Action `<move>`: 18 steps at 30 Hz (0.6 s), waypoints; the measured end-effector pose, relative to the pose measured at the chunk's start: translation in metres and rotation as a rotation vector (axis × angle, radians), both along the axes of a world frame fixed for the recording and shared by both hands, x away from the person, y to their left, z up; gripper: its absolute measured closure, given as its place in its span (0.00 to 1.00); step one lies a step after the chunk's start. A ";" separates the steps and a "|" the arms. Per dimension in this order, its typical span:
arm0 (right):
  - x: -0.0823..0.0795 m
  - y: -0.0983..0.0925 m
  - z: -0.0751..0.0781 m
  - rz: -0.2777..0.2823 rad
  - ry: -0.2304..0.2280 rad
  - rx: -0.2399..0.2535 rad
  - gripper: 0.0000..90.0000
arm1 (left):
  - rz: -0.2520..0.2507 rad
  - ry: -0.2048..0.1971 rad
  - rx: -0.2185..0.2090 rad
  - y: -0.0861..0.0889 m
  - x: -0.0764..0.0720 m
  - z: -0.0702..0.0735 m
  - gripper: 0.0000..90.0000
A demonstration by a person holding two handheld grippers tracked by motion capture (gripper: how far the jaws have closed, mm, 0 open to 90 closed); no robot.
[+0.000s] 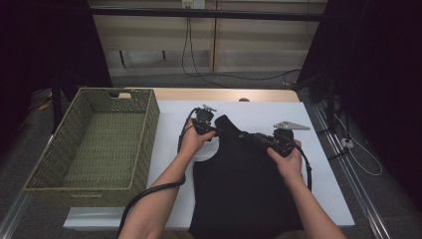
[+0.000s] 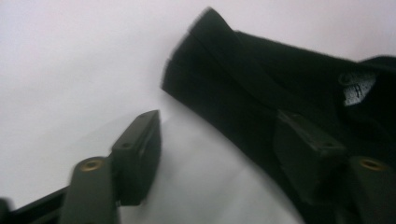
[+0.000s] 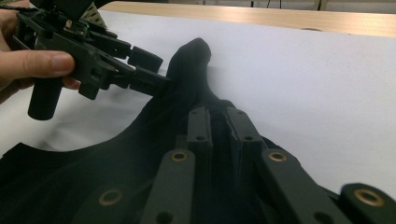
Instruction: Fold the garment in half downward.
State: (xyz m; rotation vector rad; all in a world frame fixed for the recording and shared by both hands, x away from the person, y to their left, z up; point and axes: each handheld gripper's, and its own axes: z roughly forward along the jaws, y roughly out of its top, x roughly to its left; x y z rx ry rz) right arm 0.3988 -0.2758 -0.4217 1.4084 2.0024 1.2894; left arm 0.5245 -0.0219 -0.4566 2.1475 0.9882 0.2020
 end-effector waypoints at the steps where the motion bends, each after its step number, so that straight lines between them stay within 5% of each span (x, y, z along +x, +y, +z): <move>1: 0.000 0.000 0.000 -0.002 0.001 0.000 0.90 | -0.007 0.004 0.006 -0.003 -0.001 0.001 0.40; 3: 0.001 0.002 0.000 -0.003 0.006 0.002 0.90 | -0.035 0.018 0.003 -0.010 -0.003 0.002 0.52; 6: 0.002 0.005 0.000 -0.003 0.013 -0.004 0.90 | -0.041 0.012 0.062 -0.020 -0.007 0.005 0.61; 10: 0.003 0.007 -0.002 -0.001 0.024 -0.021 0.90 | -0.067 0.058 0.045 -0.026 -0.008 0.007 0.91; 15: -0.001 0.003 0.002 0.004 0.014 -0.028 0.91 | -0.056 0.057 -0.010 -0.021 -0.017 0.014 0.94; 18: -0.007 -0.004 0.006 0.001 0.000 -0.034 0.91 | -0.087 0.018 -0.034 -0.014 -0.029 0.024 0.94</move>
